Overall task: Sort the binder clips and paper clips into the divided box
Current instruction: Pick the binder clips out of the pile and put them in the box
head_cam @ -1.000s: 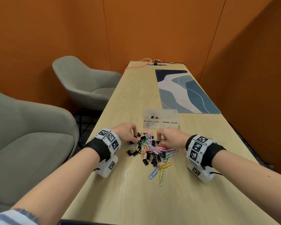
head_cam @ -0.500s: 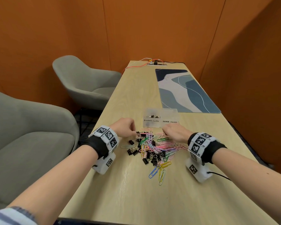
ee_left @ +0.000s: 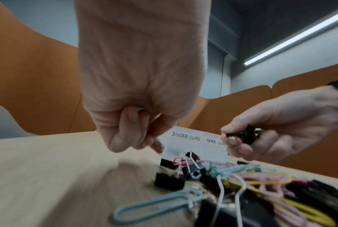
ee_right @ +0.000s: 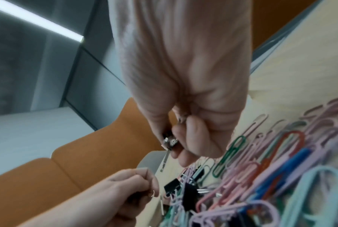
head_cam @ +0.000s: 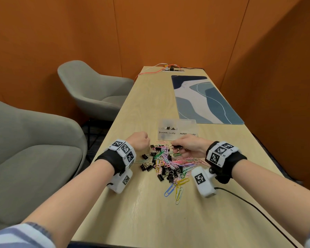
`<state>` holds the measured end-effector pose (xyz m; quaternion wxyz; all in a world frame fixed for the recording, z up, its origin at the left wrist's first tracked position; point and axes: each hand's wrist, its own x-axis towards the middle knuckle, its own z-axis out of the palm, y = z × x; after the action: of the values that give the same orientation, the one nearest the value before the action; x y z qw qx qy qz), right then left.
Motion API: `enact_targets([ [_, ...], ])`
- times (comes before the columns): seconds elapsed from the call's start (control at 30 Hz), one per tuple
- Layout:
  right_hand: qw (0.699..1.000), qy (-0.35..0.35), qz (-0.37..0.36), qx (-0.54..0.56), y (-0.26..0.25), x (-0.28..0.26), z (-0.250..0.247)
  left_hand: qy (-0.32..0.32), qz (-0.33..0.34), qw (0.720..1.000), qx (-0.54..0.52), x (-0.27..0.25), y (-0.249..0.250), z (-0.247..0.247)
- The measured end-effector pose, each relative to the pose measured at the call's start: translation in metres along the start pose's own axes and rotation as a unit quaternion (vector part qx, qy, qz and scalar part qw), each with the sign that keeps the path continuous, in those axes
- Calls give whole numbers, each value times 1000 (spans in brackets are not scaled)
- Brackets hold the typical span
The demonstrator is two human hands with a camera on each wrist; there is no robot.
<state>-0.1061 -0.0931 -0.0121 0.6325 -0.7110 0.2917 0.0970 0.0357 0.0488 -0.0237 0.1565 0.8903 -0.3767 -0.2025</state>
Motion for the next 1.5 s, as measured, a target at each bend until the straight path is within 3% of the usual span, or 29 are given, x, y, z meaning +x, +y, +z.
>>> enact_targets([
  [0.17,996,-12,38,85,0,2,-5,54,-7,998,35,2,1,9],
  [0.4,996,-1,45,80,-2,-1,-5,35,0,999,6,4,5,8],
  [0.6,993,54,22,-98,1,-2,2,25,16,999,-12,4,4,8],
  [0.73,981,48,-14,-187,2,-7,8,16,40,999,-34,4,-1,6],
  [0.83,961,45,-27,-270,0,-14,17,7,52,998,-44,1,-2,7],
  [1.03,866,90,-80,-486,-4,-16,36,20,75,997,-6,1,0,10],
  [1.1,857,89,-82,-500,-3,-14,35,25,79,997,8,1,-1,11],
  [1.33,937,44,-17,-345,-9,-12,3,3,90,992,84,2,0,7],
  [1.43,942,39,-1,-333,-10,-16,-4,-7,86,991,106,1,2,5],
  [1.5,924,38,-11,-381,-7,-17,-2,-19,77,989,123,1,6,5],
])
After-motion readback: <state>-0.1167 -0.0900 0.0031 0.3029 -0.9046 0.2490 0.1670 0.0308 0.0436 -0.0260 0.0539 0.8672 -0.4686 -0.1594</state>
